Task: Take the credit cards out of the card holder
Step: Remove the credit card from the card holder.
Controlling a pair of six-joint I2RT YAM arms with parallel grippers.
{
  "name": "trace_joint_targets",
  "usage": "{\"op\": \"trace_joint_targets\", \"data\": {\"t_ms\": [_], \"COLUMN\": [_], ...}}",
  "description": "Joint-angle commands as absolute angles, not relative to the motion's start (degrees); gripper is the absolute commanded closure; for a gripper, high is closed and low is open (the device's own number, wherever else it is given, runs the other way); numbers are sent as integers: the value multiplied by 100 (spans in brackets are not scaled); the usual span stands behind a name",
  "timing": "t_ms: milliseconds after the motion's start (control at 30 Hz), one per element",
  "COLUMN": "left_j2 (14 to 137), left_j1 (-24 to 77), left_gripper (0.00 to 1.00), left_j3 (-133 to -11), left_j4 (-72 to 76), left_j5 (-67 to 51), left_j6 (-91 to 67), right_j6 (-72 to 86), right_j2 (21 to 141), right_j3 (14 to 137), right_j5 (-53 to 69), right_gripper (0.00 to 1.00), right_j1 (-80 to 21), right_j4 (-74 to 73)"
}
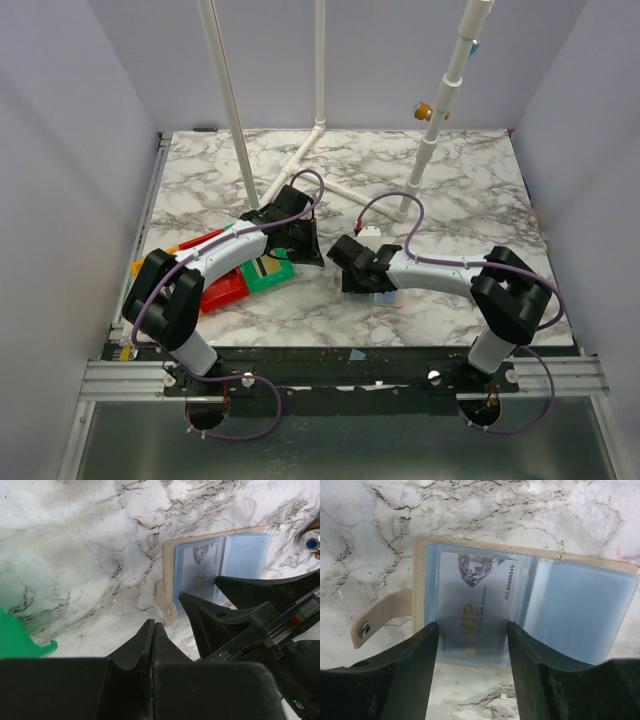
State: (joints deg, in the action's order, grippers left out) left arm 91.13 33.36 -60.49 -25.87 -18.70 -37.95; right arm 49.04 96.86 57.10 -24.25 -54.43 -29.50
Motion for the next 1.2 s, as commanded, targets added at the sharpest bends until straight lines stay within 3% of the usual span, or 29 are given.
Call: {"op": "trace_joint_targets", "data": {"t_ms": [0, 900, 1067, 1167], "left_j2": [8987, 8980, 9010, 9129], "left_j1": [3307, 3331, 3452, 3661], "left_gripper": [100, 100, 100, 100], "left_j3": [-6105, -6115, -6175, -6337], "left_j4": [-2565, -2575, -2578, -2601], "left_j5": [-1892, -1960, -2031, -2054], "left_j6": [-3727, -3727, -3716, -3731], "right_j6": [4926, 5089, 5188, 5191], "right_j2": [9772, 9350, 9145, 8929], "right_j3": [5672, 5189, 4998, 4815], "right_j5": [-2672, -2490, -2454, -2270], "right_gripper": [44, 71, 71, 66], "right_j1": [-5492, -5349, -5277, -5184], "right_j4": [-3173, -2840, -2794, -2573]}}
